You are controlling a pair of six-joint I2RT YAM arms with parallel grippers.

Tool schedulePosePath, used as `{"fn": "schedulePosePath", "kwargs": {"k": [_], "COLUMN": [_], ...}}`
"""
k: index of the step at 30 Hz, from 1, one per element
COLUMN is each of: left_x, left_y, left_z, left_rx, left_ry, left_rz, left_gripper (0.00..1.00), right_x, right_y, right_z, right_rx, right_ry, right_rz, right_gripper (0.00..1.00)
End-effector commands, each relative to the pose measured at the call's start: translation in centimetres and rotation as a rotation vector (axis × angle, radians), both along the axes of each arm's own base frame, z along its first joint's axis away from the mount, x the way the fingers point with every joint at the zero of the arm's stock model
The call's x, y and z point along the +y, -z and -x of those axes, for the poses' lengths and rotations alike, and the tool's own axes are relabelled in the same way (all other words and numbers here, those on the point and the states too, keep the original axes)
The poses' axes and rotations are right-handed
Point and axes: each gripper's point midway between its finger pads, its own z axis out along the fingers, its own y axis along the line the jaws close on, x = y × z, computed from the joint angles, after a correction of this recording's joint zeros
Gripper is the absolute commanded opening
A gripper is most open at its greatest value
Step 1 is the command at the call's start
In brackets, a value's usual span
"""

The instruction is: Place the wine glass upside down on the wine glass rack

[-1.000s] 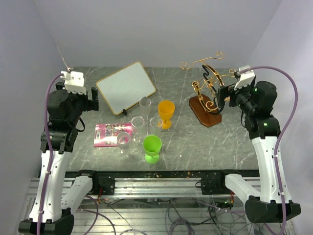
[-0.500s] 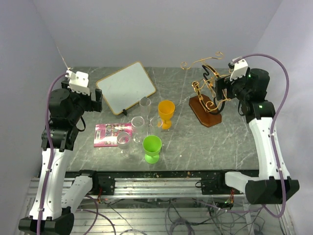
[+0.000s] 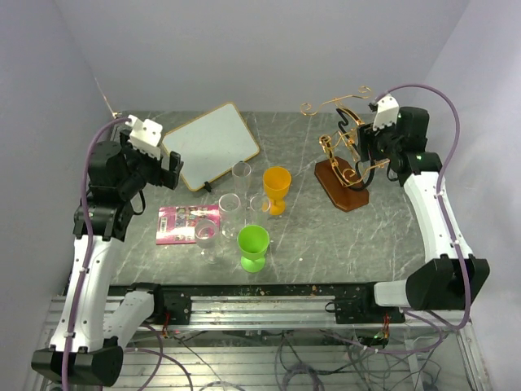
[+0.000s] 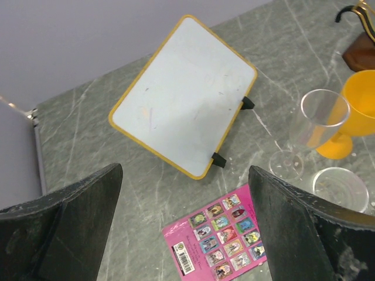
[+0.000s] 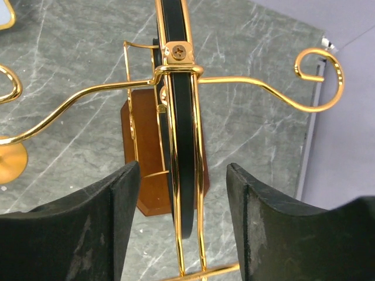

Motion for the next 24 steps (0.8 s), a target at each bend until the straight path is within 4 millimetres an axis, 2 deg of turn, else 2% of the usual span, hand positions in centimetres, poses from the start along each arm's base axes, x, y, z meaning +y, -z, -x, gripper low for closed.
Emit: {"fn": "schedulePosePath", "kwargs": {"k": [1,3,8,16,18,24], "left_x": [-1.8,-2.0,-2.7,-4.0,-4.6,-6.8], "left_y": [-0.6,-0.2,0.1,-0.2,0.0,1.4], "left_z": [-0.2,-0.6,-1.8,-3.8,-4.1,-4.1], "left_rx": [-0.025,-0.015,0.019,0.034,0.05,0.093], "left_ry": [0.134,0.151,0.185,0.246,0.274,0.353], "left_rz": [-0.016,-0.023,-0.008,0.016,0.019,0.003], "left_gripper": [0.99,0.99,0.99,0.99,0.99,0.99], "right_x": [0.2,0.4,0.9,2.8,3.7,4.5], "right_y": [-1.3,-1.1,-0.4,-1.7,-1.8,-1.1], "right_z": [-1.5,-1.7,-1.3,0.5,1.1,2.8], "right_rx": [-0.046,-0.035,-0.009,0.01,0.017,0.048], "right_ry": [-0.012,-0.015,-0.035,-0.037,-0.041,-0.025], "right_rz": [-0.017,-0.027,-0.045,-0.119,-0.117,-0.122], "right_gripper": [0.57,0.49,0.36,0.12,0.1,0.08]}}
